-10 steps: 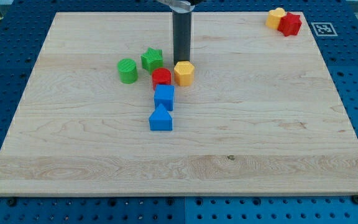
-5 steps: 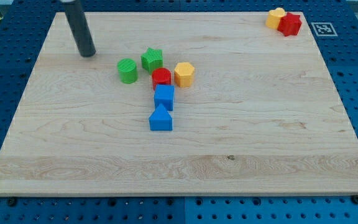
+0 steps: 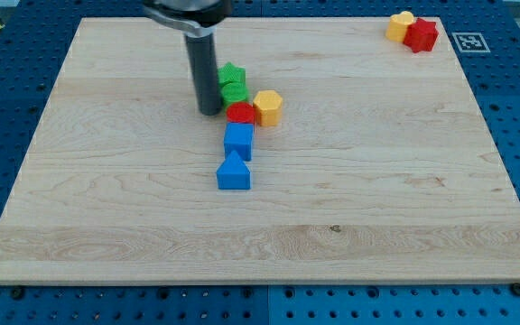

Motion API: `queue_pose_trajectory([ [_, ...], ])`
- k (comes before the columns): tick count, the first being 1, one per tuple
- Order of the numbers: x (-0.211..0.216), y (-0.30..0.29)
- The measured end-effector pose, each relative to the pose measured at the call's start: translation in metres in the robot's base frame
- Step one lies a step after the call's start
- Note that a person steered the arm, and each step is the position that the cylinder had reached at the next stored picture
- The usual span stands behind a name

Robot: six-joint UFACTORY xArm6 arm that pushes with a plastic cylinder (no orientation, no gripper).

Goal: Move the green circle into the red star

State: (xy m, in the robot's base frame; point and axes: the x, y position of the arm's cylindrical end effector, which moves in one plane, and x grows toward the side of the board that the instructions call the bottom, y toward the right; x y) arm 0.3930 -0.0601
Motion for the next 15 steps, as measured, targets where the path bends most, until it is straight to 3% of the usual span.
queue_pose_trajectory([
  [3, -0.010, 0.053],
  [7, -0.073, 0.057],
  [10, -0.121, 0.098],
  [13, -0.125, 0.217],
  [15, -0.101, 0.224],
])
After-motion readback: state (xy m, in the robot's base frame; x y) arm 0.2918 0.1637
